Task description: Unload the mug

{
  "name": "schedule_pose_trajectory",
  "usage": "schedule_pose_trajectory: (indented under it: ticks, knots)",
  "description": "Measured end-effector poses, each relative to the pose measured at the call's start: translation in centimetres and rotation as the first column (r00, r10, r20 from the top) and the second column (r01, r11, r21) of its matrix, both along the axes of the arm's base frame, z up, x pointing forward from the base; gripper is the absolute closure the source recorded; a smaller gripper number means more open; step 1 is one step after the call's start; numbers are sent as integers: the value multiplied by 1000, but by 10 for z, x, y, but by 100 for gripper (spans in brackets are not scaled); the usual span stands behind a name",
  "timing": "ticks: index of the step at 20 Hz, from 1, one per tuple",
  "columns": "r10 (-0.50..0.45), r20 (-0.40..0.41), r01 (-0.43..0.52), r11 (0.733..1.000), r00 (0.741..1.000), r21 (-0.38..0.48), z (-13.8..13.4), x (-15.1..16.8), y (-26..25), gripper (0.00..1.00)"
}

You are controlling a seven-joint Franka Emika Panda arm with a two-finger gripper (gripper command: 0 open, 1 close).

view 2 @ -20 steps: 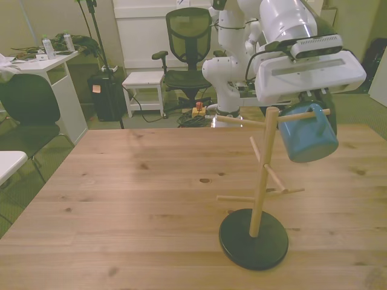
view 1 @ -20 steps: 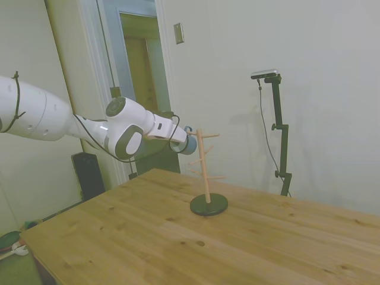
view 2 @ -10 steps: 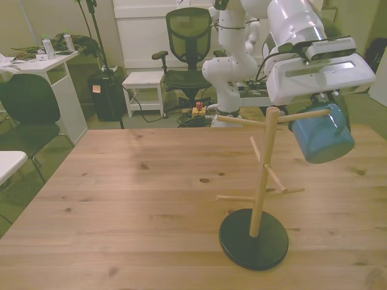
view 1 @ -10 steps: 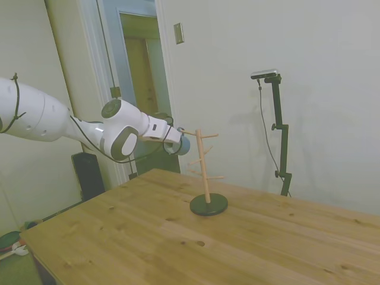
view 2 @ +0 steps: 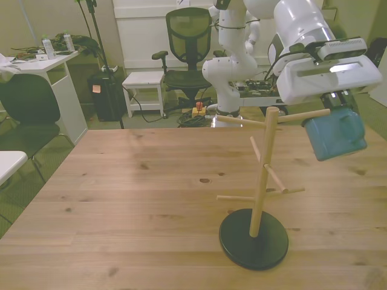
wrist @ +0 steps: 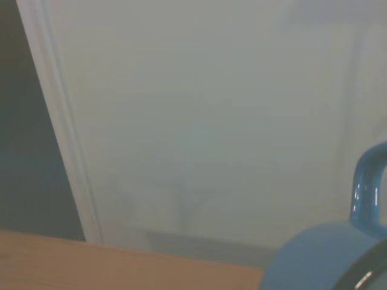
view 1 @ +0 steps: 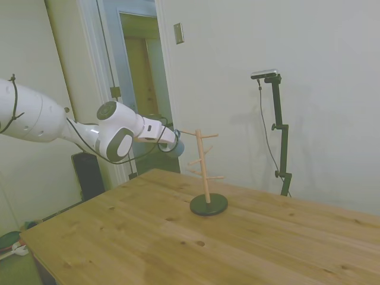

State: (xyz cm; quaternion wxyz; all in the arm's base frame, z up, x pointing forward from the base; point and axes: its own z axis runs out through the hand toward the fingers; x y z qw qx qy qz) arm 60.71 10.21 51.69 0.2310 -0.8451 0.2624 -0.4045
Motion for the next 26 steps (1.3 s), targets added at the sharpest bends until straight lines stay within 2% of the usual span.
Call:
schedule_pose_trajectory:
  ticks: [6,17,21,26]
  knots:
    - [23,-46,-24,999,999,-21,-10,-29,6,100]
    - [41,-235,-54,997,971,-50,-13,-99,-17,100]
    - [32,-300,-51,997,953,-57,-23,-105,-28,100]
    - [-3,-366,-34,995,931,-95,-41,-97,-36,100]
